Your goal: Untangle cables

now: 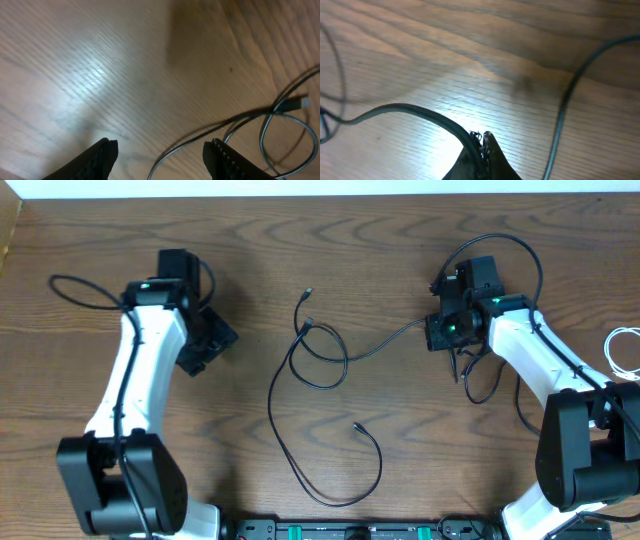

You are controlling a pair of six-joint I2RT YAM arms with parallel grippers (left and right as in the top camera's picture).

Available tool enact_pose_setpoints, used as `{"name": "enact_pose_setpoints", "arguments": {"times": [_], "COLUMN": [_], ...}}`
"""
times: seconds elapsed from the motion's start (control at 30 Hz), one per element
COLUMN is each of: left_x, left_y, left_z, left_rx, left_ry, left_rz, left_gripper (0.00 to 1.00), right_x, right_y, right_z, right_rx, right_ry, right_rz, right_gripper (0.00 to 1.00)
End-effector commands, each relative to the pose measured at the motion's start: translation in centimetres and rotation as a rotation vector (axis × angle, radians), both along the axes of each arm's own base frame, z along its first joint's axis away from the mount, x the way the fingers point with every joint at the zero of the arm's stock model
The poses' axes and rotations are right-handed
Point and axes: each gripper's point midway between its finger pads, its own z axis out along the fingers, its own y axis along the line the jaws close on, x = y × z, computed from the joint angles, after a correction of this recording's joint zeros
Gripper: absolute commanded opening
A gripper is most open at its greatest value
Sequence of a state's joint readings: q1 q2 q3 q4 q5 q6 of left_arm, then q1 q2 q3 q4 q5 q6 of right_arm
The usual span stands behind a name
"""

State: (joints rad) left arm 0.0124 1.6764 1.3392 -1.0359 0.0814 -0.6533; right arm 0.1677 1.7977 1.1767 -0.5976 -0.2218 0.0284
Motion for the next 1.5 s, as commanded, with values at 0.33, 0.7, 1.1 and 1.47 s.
{"name": "enact_pose_setpoints", "arguments": {"times": [0.33,0.7,1.1,1.47], "left_x": [0.6,-0.4,-0.5,-0.5], "left_y": [-6.7,-9.6,-9.5,-7.8], "left_z": [-4.3,-7.2,-11.3,-11.2], "left_rx": [-0.081,-0.019,0.105,0.202], "left_ry": [0.085,0.157,0.219,0.230], "left_rz": [-0.133,-0.242,-0.295,-0.338], "left_gripper": [0.61,0.61,0.60,0.60], "right_x": [-1.2,-1.2,-1.2,-1.2], "right_y": [4.5,4.5,4.5,4.5], "right_z": [2.0,2.0,2.0,2.0], "right_rx": [0.222,0.222,0.222,0.222], "right_ry": [-0.029,-0.028,-0.028,-0.028], "right_rz": [0.224,0.224,0.224,0.224], "right_gripper": [0.01,0.01,0.02,0.01]}}
